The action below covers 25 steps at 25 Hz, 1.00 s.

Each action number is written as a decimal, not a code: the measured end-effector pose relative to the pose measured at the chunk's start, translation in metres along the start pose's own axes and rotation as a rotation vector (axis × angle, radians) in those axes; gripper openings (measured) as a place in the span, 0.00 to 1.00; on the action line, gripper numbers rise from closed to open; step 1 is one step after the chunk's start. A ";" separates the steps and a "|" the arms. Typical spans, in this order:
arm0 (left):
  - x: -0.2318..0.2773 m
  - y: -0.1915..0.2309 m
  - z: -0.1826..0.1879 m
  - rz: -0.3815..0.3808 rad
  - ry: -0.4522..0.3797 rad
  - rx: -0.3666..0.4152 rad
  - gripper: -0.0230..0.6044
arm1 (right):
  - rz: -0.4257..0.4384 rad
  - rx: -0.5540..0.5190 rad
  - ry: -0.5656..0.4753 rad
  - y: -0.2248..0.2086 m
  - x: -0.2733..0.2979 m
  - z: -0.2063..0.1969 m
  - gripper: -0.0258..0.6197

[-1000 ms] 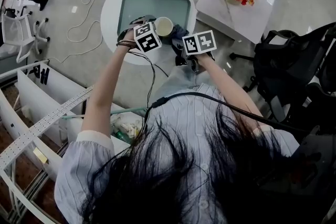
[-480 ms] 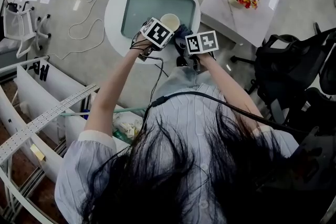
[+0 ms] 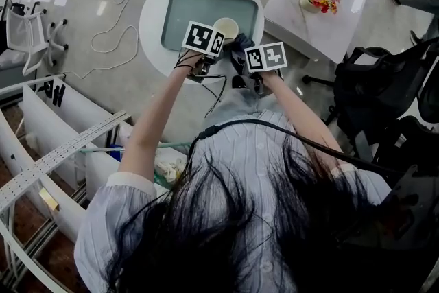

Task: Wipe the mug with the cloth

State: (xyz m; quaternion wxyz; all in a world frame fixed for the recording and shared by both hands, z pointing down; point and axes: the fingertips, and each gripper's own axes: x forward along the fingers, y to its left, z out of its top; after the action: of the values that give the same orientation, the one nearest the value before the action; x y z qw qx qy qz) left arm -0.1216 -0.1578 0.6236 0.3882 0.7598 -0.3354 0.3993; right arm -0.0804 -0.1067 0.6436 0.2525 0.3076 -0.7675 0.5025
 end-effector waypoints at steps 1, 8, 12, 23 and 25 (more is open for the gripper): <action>-0.001 -0.002 0.000 0.007 0.009 0.086 0.60 | 0.001 0.000 0.000 0.000 0.000 0.000 0.18; -0.009 0.021 -0.021 0.127 0.114 0.608 0.60 | 0.010 -0.005 -0.003 0.003 -0.001 -0.004 0.18; -0.010 0.040 -0.035 0.147 0.128 0.567 0.60 | 0.008 -0.004 -0.008 0.006 -0.001 -0.005 0.18; 0.010 0.040 -0.037 0.206 0.070 0.518 0.16 | 0.015 -0.021 0.000 0.010 -0.002 -0.007 0.18; 0.011 0.037 -0.036 0.196 0.065 0.502 0.15 | 0.016 -0.021 -0.001 0.010 -0.002 -0.006 0.18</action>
State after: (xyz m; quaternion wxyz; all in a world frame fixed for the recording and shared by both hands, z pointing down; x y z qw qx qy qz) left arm -0.1595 -0.1461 0.6587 0.1579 0.7829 -0.2852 0.5299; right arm -0.0855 -0.0977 0.6385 0.2510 0.2990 -0.7753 0.4965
